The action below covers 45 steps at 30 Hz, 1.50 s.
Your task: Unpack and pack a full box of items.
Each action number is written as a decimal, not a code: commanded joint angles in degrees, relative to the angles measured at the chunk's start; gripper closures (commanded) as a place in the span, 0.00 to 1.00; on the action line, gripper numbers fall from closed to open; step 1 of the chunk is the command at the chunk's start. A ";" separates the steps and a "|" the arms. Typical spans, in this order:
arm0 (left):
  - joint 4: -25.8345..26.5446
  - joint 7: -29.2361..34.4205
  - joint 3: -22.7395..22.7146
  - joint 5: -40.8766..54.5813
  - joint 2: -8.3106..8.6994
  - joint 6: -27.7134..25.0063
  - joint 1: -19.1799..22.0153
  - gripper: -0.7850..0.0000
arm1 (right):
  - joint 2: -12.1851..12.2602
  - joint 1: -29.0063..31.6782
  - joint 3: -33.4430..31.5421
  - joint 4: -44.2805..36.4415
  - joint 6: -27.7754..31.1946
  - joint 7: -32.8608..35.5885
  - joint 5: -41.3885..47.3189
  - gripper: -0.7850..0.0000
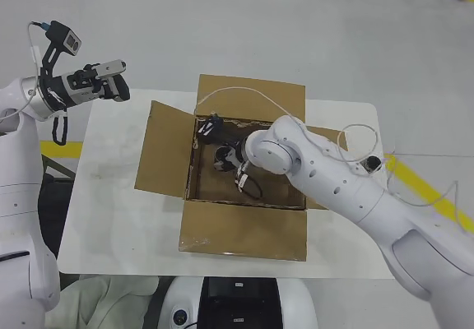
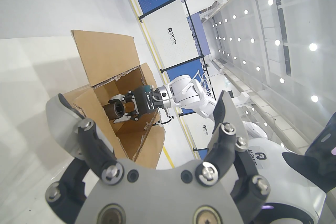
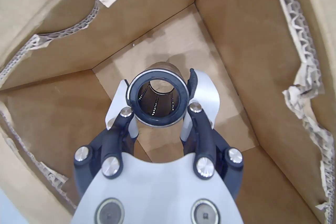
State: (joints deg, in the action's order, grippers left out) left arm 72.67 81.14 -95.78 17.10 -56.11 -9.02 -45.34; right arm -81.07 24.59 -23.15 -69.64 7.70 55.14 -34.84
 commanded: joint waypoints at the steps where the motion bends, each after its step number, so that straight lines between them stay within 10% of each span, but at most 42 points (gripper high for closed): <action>1: 0.00 0.00 0.00 0.00 0.00 0.00 0.00 0.00 | -0.84 -0.33 0.53 1.42 -0.28 0.15 -0.02 1.00; 12: 0.00 0.00 0.00 0.00 0.00 0.00 0.00 0.00 | -4.64 -0.88 1.73 8.55 -1.41 0.41 0.68 1.00; 19: 0.00 0.00 0.00 0.00 0.00 0.00 0.00 0.00 | -6.07 -0.83 1.45 10.56 -1.92 0.59 0.21 0.62; 26: 0.00 0.00 0.00 0.00 0.00 0.00 0.00 0.00 | -6.82 -0.44 0.58 11.34 -2.29 1.15 -0.45 0.52; 45: 0.00 0.00 0.00 0.00 0.00 0.00 0.00 0.00 | -2.81 4.80 -9.05 -2.99 -2.51 2.84 -6.34 0.40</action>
State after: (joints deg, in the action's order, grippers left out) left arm 72.67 81.14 -95.78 17.10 -56.11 -9.02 -45.34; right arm -84.38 28.75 -31.18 -70.73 5.26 57.55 -40.69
